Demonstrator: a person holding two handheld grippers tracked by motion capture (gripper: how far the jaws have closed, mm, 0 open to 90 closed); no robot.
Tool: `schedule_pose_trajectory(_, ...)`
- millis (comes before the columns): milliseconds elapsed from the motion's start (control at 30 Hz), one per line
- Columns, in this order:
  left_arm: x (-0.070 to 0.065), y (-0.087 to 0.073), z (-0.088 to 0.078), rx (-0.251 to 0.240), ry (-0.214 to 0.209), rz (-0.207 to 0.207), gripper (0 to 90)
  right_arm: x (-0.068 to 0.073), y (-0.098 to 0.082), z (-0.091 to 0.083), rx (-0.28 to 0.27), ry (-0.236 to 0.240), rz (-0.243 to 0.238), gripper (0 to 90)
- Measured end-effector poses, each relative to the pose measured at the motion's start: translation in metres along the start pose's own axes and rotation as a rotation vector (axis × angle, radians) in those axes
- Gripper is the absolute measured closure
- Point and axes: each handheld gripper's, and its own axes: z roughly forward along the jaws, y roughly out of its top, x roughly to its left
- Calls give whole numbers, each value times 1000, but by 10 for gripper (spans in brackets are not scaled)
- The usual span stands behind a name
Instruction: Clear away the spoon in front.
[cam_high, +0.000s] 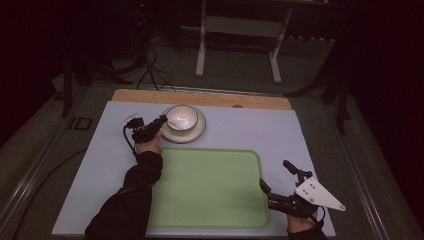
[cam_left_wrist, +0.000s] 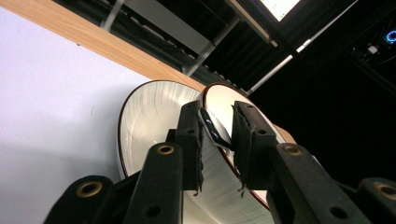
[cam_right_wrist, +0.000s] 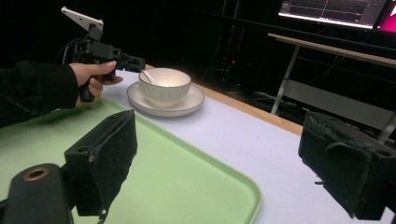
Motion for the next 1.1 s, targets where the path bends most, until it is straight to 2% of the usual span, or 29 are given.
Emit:
schedule_pose_trajectory(200,-4,2,0,-8,-31,-1,773,-1,0,0,2,2,-3,115)
schedule_pose_trajectory(400,-16,5,0,2,-62,37,829,-1,0,0,1,5,0,116)
schedule_pose_trajectory(500,-22,7,1,14,-62,63,837,0,1,0,-1,5,0,116)
schedule_pose_trajectory(833,-32,11,2,40,-62,114,842,-1,1,0,-2,2,2,116)
schedule_pose_trajectory(933,-36,16,0,39,-64,118,843,-1,1,0,-2,2,2,116)
schedule_pose_trajectory(1100,-45,30,-8,36,-68,154,843,-1,1,0,0,1,3,116)
